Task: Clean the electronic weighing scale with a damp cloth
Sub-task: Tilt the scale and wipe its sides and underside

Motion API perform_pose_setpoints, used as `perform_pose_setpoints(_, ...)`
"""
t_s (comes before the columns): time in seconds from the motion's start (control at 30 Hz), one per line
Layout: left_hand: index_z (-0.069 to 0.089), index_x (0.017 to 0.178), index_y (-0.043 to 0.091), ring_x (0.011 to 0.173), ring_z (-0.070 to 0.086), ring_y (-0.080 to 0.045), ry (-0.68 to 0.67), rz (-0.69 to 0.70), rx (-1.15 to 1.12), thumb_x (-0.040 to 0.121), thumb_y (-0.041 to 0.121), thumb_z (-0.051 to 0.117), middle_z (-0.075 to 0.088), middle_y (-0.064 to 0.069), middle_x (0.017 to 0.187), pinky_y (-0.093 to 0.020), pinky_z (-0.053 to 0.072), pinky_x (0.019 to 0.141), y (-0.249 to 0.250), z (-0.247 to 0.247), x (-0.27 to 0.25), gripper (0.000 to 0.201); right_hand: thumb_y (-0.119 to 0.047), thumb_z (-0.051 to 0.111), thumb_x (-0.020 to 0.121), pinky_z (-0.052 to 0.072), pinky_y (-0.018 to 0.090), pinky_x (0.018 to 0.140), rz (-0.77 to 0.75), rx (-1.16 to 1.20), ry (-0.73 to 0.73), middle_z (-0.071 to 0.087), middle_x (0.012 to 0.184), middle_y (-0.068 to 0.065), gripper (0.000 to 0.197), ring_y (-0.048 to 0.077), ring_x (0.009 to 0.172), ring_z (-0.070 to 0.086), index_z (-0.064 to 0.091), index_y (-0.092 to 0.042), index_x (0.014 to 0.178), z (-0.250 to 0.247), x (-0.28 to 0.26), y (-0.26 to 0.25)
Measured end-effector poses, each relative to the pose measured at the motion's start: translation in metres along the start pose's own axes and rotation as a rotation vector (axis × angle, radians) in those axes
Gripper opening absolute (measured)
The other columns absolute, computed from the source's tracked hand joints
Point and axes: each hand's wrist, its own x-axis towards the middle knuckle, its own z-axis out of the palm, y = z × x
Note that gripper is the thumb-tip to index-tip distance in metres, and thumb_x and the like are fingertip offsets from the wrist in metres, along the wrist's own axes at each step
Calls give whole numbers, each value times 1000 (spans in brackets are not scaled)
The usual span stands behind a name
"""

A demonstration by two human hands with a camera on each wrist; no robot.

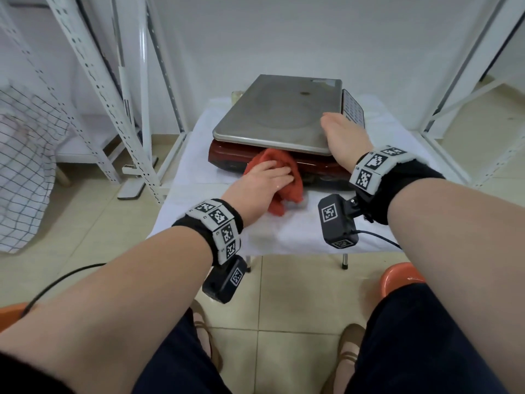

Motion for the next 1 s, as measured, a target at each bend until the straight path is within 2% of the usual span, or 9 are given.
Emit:
perform_pose_setpoints(0.1, 57, 127, 4, 124, 48, -34, 286, -266, -135, 88, 22, 35, 54, -16, 133, -28, 22, 109, -1, -14, -13, 48, -31, 27, 100, 26, 32, 107, -41, -89, 36, 41, 146, 7, 45, 27, 134, 35, 45, -14, 137, 4, -1, -2)
perform_pose_setpoints(0.17, 61, 122, 9, 109, 59, -37, 401, -482, -319, 85, 19, 36, 62, -21, 119, -37, 36, 102, -12, -16, -19, 45, -32, 28, 100, 20, 33, 112, -48, -159, 32, 29, 154, 5, 47, 26, 141, 25, 38, -20, 143, 7, -2, -7)
perform_pose_setpoints(0.23, 57, 125, 21, 101, 62, -40, 493, -703, -493, 87, 28, 34, 64, -21, 112, -52, 48, 92, -28, -16, -23, 45, -32, 28, 100, 14, 36, 116, -48, -225, -11, 17, 158, 5, 48, 28, 146, 12, 31, -22, 147, 13, -4, -10)
perform_pose_setpoints(0.33, 40, 141, 16, 123, 49, -31, 466, -924, -498, 94, 18, 35, 52, -14, 134, -43, 38, 106, -42, -17, -22, 47, -30, 27, 100, 7, 40, 117, -83, -350, -39, 18, 156, 9, 50, 33, 145, 3, 26, -18, 148, 20, -10, -11)
perform_pose_setpoints(0.4, 25, 148, 13, 127, 45, -31, 420, -980, -517, 96, 15, 35, 45, -15, 140, -37, 35, 108, -39, -21, -16, 52, -29, 25, 100, 8, 43, 116, -117, -425, -15, 25, 152, 12, 49, 36, 142, 8, 29, -14, 146, 24, -10, -10)
perform_pose_setpoints(0.53, 3, 151, 5, 123, 48, -33, 345, -1055, -566, 100, 14, 32, 43, -19, 141, -29, 34, 95, -19, -14, 1, 59, -26, 23, 100, 9, 42, 117, -165, -484, 6, 34, 143, 18, 45, 35, 136, 21, 36, -9, 140, 28, -7, -7)
perform_pose_setpoints(0.73, 19, 149, 7, 119, 50, -34, 341, -1007, -571, 98, 10, 33, 49, -21, 136, -31, 36, 95, 3, 2, -2, 53, -26, 25, 100, 17, 44, 112, -189, -469, 4, 40, 138, 18, 43, 33, 131, 28, 43, -6, 133, 27, -3, -3)
perform_pose_setpoints(0.9, 6, 152, 13, 124, 48, -30, 442, -1136, -664, 98, 11, 33, 46, -15, 140, -31, 36, 102, -23, -14, 3, 60, -33, 28, 97, 24, 50, 108, -139, -421, -25, 38, 139, 13, 43, 36, 134, 23, 44, -14, 133, 25, -2, -4)
perform_pose_setpoints(1.0, 17, 149, 17, 114, 55, -38, 465, -1145, -779, 94, 8, 39, 49, -21, 134, -44, 47, 96, -24, -16, 9, 61, -33, 28, 97, 25, 52, 108, -130, -424, -25, 39, 137, 13, 42, 36, 134, 24, 44, -14, 130, 25, 0, -3)
